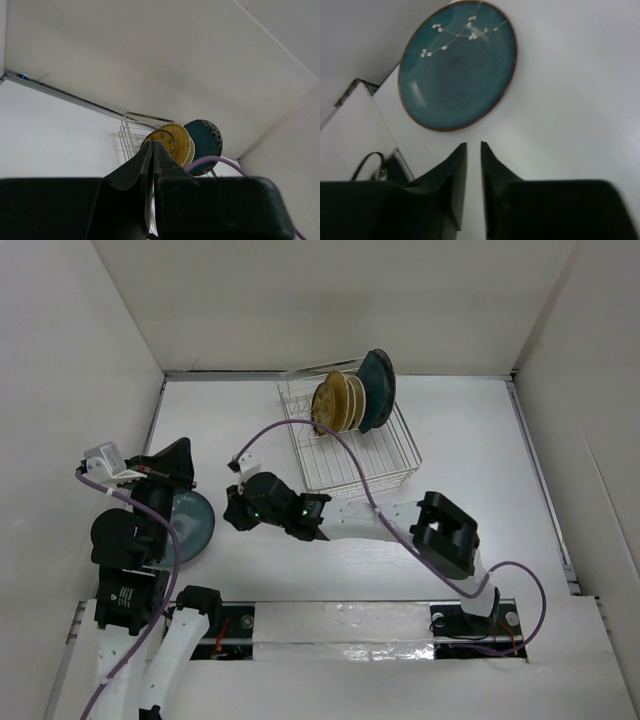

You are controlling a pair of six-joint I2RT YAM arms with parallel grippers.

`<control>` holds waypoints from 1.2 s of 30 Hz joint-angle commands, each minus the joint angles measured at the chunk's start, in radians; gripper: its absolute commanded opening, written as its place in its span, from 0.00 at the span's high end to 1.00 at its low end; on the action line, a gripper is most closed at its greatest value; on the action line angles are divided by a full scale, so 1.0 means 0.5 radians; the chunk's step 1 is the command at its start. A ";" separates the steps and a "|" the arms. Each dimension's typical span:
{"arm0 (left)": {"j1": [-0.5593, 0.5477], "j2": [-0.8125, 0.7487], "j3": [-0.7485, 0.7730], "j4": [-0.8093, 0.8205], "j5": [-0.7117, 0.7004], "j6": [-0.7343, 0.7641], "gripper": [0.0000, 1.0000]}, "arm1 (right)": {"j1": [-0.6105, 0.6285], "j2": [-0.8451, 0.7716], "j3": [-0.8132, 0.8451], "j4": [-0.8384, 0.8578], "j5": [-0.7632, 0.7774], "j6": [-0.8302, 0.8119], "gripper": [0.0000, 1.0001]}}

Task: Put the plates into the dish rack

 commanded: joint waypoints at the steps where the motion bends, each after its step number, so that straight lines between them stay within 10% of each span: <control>1: 0.011 -0.021 -0.002 -0.052 0.129 0.041 1.00 | -0.012 0.210 0.320 0.059 -0.047 0.190 0.71; 5: 0.011 -0.082 -0.057 -0.088 0.258 0.078 0.99 | -0.037 0.578 0.602 -0.029 -0.068 0.373 0.38; 20: 0.011 -0.193 -0.318 0.004 0.504 0.207 0.95 | -0.135 1.257 1.112 0.090 -0.648 0.822 0.31; 36: 0.011 -0.266 -0.471 0.132 0.504 0.262 0.90 | -0.227 1.178 0.965 0.341 -0.962 0.936 1.00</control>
